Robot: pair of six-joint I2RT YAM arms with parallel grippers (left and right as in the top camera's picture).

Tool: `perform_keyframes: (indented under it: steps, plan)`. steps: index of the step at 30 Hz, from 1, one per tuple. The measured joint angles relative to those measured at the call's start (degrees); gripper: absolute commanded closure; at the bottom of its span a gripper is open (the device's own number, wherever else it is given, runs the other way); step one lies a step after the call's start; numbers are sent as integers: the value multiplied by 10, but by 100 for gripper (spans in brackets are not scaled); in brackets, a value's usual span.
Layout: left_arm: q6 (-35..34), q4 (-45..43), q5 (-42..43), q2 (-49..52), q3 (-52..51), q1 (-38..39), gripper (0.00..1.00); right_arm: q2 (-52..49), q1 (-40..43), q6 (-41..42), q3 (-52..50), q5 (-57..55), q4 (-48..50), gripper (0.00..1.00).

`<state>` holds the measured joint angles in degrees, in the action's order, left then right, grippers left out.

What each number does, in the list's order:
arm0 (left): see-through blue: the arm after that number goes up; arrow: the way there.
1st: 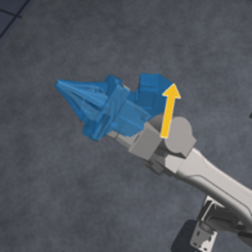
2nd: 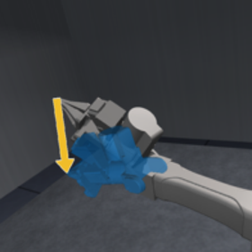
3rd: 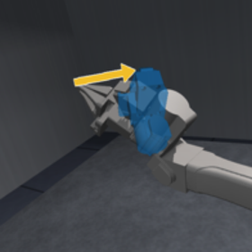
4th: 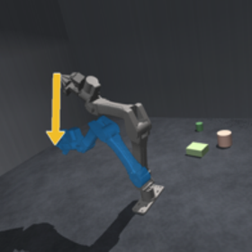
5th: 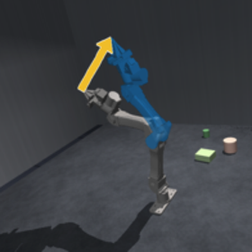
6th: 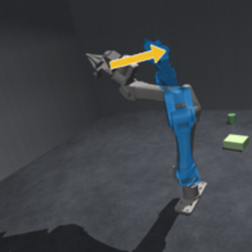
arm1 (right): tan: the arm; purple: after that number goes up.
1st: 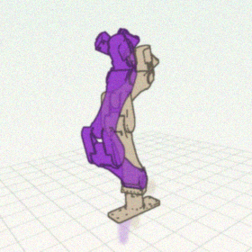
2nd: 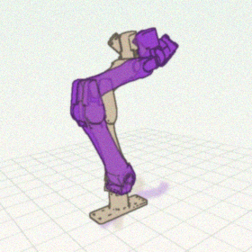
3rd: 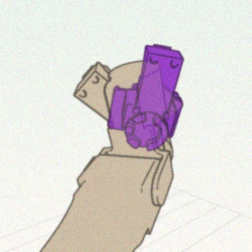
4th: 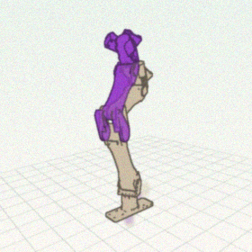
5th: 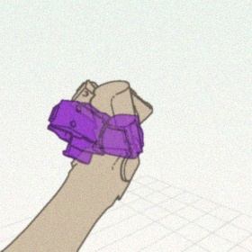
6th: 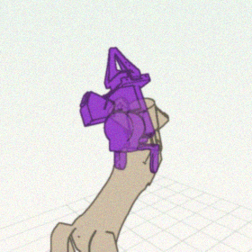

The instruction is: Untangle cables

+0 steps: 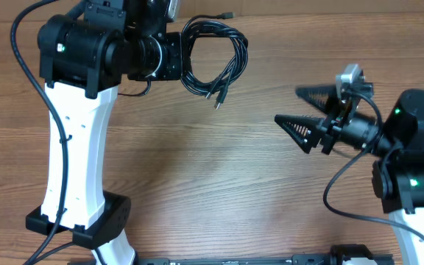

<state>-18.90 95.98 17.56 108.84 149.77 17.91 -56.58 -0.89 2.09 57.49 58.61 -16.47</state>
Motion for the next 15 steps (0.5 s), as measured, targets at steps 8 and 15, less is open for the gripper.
perform_keyframes:
  steps: [8,15]
  plan:
    - [0,-2,34,32,-6,0,96,-35,-42,141,4,119,339,12]
    - [0,-3,91,34,-7,0,96,-115,-105,176,4,112,341,13]
